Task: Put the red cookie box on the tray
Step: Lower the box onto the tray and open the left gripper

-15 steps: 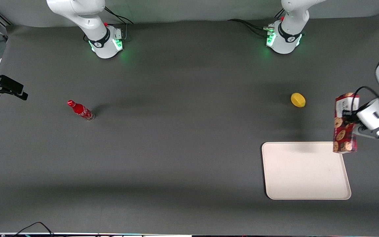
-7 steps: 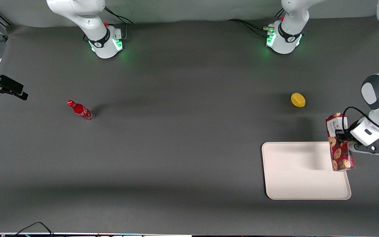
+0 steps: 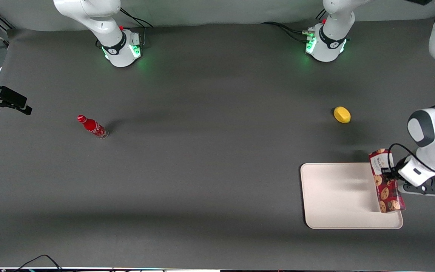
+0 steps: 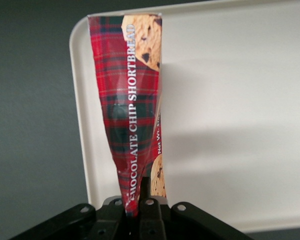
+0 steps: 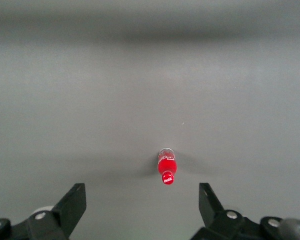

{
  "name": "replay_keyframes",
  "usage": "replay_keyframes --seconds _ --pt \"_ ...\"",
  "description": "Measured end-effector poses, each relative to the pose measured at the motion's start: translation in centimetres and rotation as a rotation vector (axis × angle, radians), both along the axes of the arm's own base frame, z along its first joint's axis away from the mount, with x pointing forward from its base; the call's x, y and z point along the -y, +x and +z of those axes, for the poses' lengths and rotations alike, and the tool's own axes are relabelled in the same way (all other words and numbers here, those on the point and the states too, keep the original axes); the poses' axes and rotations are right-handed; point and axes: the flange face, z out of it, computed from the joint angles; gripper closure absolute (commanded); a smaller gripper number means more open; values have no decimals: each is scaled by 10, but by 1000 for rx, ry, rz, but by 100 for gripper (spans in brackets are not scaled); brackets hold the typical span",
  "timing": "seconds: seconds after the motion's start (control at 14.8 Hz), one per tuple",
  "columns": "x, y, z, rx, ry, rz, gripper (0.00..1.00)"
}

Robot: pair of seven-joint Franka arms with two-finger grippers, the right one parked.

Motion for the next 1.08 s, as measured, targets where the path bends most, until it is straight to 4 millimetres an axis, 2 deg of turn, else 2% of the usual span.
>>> replay_keyframes --seconds 0.2,0.34,0.47,0.74,0.88,1.01,1.08 --pt "-11 17 -9 16 6 7 100" --pt "-13 21 -17 17 2 11 100" --pt "-19 23 -23 28 7 20 1" --pt "-31 23 -30 50 23 32 0" --pt "-34 25 -26 56 27 34 0" --pt "-32 28 -7 18 36 25 0" --pt "-25 27 14 -24 40 14 0"
